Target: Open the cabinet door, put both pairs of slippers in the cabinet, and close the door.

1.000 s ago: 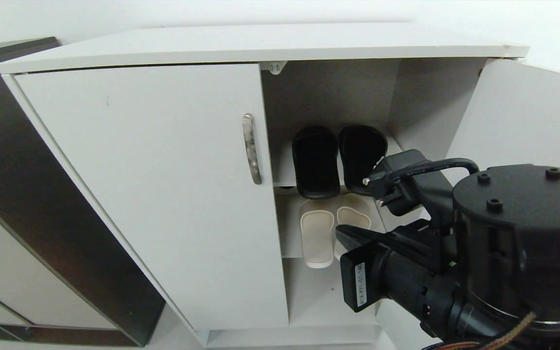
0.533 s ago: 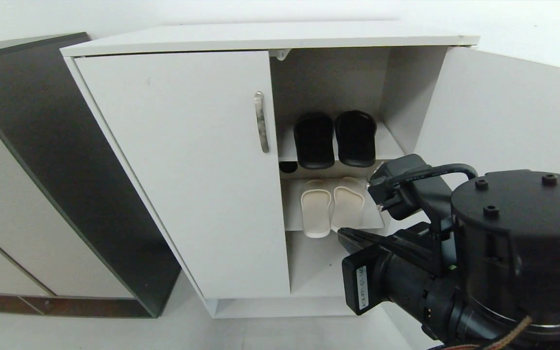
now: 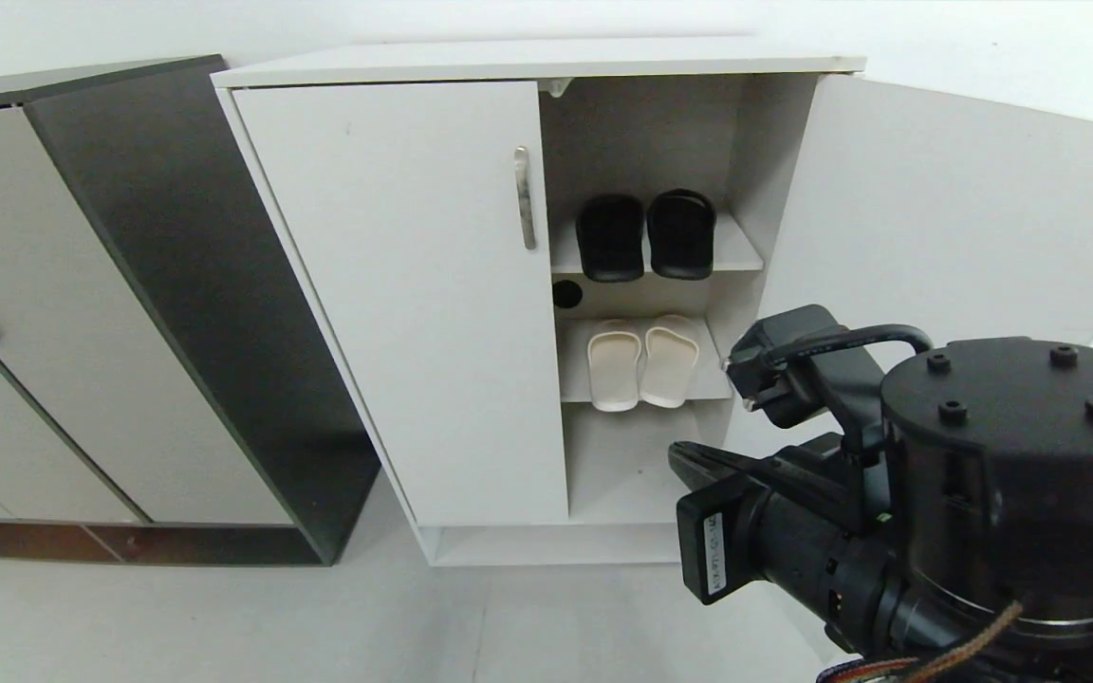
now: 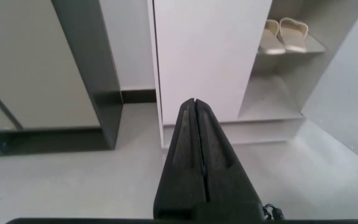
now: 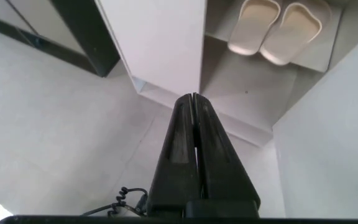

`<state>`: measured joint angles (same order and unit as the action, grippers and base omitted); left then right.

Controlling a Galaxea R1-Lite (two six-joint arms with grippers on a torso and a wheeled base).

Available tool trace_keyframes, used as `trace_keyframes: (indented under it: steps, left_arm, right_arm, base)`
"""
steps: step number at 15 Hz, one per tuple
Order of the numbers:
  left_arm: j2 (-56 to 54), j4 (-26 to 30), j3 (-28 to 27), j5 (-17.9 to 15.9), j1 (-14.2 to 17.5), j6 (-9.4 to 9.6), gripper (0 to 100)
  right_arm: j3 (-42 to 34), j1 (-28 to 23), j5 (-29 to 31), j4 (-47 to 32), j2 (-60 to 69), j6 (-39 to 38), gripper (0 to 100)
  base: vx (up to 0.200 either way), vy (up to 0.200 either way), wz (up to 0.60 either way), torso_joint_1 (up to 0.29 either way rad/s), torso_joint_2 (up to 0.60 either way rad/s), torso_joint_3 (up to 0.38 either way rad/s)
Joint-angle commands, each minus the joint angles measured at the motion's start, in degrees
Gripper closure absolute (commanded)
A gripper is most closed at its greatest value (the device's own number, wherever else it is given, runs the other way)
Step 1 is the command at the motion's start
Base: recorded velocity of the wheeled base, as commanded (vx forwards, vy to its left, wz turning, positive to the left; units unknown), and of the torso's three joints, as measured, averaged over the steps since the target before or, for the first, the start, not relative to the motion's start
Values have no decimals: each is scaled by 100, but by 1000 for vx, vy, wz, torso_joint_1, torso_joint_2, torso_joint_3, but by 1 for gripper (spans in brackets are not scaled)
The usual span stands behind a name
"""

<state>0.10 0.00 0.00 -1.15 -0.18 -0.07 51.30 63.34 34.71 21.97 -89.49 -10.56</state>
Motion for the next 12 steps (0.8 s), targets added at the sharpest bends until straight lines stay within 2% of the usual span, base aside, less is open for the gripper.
trace_keyframes:
  steps: [1, 2, 12]
  left_arm:
    - [8, 0, 0, 9, 1, -1, 100]
    - [8, 0, 0, 9, 1, -1, 100]
    - [8, 0, 0, 9, 1, -19, 100]
  right_arm:
    - [-41, -32, 1, 27, -42, 1, 100]
    - [-59, -32, -8, 27, -42, 1, 100]
    - [-164, -156, -25, 27, -33, 19, 100]
  base:
    - [-200, 0, 0, 2, 2, -7]
    - [-200, 0, 0, -2, 7, -2]
    - [0, 0, 0, 0, 0, 0]
